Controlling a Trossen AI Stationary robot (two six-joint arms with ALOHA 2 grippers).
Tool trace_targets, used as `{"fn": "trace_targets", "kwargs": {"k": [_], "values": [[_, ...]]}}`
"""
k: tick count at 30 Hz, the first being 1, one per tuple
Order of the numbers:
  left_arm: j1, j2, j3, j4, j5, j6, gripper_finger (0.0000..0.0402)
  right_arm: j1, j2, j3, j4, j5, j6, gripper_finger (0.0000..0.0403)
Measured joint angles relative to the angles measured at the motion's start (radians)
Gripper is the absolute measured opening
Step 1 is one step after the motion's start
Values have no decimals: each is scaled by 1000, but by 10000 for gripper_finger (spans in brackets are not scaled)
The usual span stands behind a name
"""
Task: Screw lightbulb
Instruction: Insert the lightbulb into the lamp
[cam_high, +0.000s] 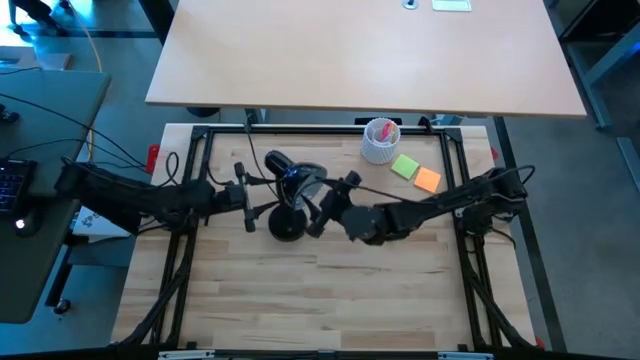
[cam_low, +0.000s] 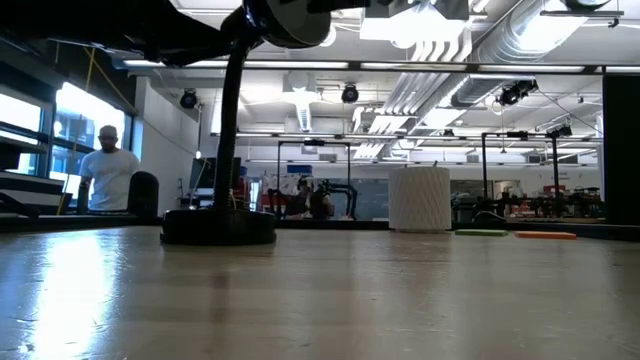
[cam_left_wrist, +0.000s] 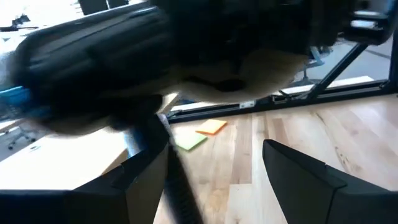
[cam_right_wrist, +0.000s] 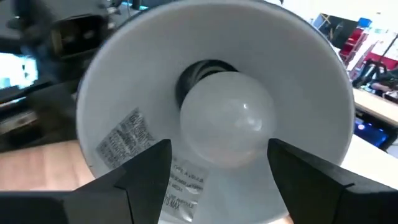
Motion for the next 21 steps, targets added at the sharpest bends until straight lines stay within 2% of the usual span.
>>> {"fn": "trace_targets", "kwargs": {"k": [9,16,21], "values": [[0,108,0,169,4,26,255,-65,0,0,17,-61,-117,263],[0,129,0,184,4,8,254,-64,0,0,73,-140,-347,263],[-1,129,1,182,3,-5,254,-63,0,0,74,-152,-562,263]]}}
